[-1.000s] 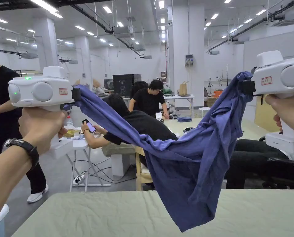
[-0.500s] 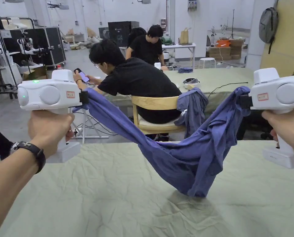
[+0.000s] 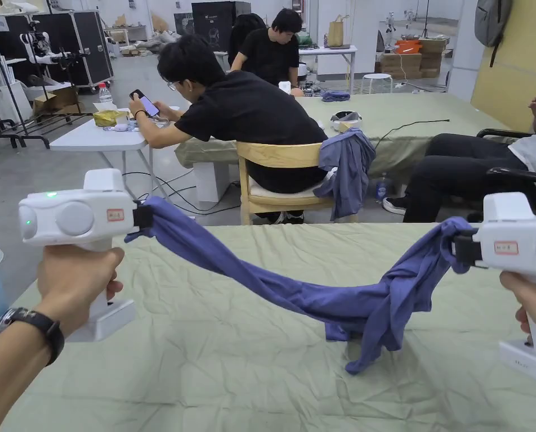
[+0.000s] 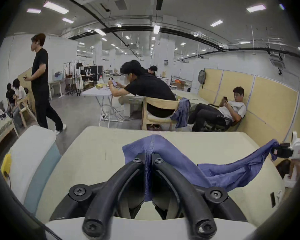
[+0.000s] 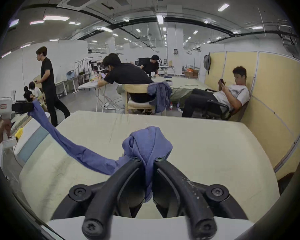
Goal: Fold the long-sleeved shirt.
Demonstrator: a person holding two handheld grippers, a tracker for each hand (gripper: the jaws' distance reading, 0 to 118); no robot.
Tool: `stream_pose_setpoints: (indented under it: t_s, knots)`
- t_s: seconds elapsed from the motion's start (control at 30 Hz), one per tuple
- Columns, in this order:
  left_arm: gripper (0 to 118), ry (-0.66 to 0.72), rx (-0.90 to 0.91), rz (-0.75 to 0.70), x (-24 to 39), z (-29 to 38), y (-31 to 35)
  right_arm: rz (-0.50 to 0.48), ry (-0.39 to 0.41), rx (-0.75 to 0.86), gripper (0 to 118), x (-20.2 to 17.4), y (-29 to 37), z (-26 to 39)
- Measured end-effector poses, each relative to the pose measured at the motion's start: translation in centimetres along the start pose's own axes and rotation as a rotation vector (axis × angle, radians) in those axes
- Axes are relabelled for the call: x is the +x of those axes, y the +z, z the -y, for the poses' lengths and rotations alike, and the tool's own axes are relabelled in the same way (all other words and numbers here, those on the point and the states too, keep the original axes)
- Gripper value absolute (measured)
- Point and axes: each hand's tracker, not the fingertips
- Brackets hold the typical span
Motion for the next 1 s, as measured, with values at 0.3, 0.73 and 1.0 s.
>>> stream_pose_setpoints:
  t_s: [0.3,0.73,1.0]
  knots:
    - [5,0.055,-0.032,-0.043,-4.3,8.3,10.0,-0.038,0.005,-0.084,8,-2.0,9.9,10.8]
    - [5,0.122,-0.253,-0.127,-9.0,22.9,16.4,-0.151,0.055,-0.308,8,-6.9,13.0,24.9]
    - [5,0.12,-0.409,-0.131,-9.0,30.0,13.7,-0.145,0.035,-0.412,9,-7.5,10.3,29.0]
